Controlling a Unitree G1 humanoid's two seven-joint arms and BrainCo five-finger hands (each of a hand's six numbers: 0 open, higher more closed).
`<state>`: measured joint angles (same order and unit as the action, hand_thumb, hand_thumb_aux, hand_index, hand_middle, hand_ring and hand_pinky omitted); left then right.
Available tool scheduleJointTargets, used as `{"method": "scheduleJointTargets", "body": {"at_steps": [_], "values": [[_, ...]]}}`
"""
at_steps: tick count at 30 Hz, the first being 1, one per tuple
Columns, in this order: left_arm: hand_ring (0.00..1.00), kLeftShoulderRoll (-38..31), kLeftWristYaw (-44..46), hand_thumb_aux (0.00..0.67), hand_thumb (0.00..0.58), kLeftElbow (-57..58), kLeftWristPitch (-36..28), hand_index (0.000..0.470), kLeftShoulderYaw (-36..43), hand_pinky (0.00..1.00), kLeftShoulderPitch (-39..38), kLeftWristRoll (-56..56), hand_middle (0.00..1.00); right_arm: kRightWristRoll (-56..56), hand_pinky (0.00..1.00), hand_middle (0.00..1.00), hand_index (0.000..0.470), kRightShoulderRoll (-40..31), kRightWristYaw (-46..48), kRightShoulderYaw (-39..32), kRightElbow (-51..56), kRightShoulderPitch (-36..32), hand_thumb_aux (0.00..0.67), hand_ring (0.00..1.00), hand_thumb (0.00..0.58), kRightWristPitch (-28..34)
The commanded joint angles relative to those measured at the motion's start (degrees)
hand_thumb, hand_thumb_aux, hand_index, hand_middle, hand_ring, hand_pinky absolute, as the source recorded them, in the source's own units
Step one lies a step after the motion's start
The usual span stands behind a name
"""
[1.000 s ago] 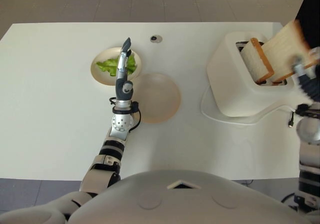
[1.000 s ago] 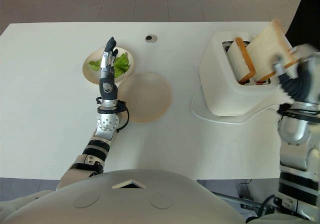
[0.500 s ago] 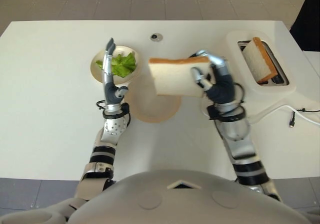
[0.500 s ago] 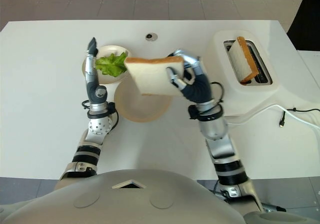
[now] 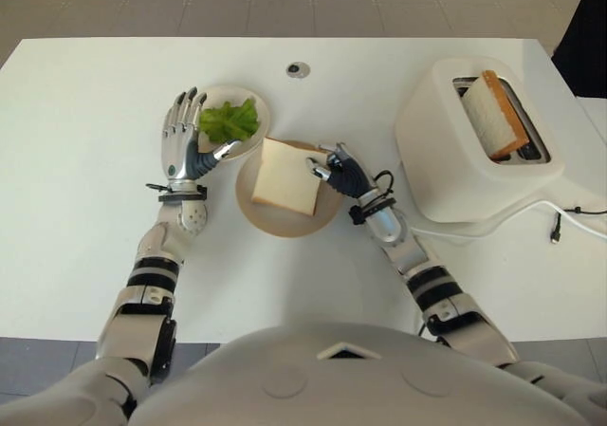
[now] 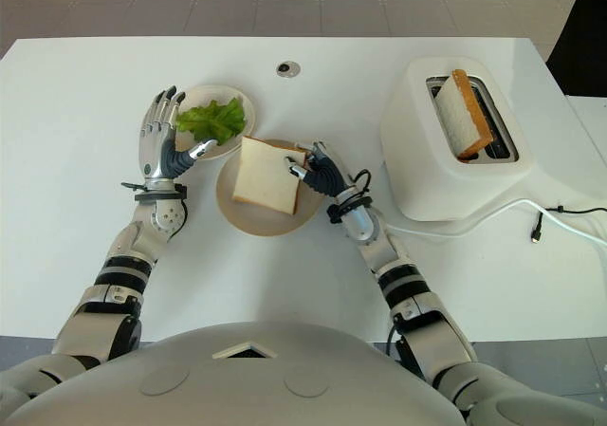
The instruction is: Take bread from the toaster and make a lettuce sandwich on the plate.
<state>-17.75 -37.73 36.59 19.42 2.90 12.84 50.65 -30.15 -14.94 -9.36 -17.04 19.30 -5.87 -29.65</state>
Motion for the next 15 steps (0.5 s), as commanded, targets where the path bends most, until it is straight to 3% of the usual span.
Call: {"method": "scheduleJointTargets", "body": {"at_steps": [1,2,4,6,14,15], "values": [[0.0,-3.4,3.0,0.0,0.0,7.6,-5.3,0.0,3.8,0.0,4.3,0.4,0.0,-5.5,0.85,0.85,0.291,-3.8,-1.0,2.3,-9.5,2.1,0.415,0.85,0.496,3.1],[0.0,-4.2,3.5,0.0,0.0,9.7,-6.2,0.0,4.8,0.0,5.7,0.4,0.0,-6.8,0.69,0.69,0.0,-4.1,-1.2,2.5,-11.4,2.2,0.0,0.69,0.0,3.8],[0.0,-6.0,4.6,0.0,0.0,14.4,-7.6,0.0,6.6,0.0,8.5,0.0,0.0,-9.2,0.27,0.27,0.0,-4.9,-1.9,3.0,-14.6,2.1,0.0,0.27,0.0,5.2],[0.0,-7.7,5.3,0.0,0.0,17.9,-7.9,0.0,8.0,0.0,10.4,-0.7,0.0,-12.0,0.02,0.02,0.0,-6.1,-2.0,3.5,-17.0,1.8,0.0,0.02,0.0,6.8],[0.0,-10.5,8.7,0.0,0.0,22.3,-5.9,0.0,13.8,0.0,13.0,-2.8,0.0,-15.6,0.0,0.0,0.0,-6.7,-2.2,1.9,-18.1,3.0,0.0,0.0,0.0,8.9],[0.0,-10.6,9.0,0.25,0.352,22.5,-5.7,0.175,14.3,0.0,13.2,-3.0,0.0,-15.6,0.0,0.0,0.0,-6.7,-2.9,2.3,-18.7,3.1,0.0,0.0,0.0,8.9]]}}
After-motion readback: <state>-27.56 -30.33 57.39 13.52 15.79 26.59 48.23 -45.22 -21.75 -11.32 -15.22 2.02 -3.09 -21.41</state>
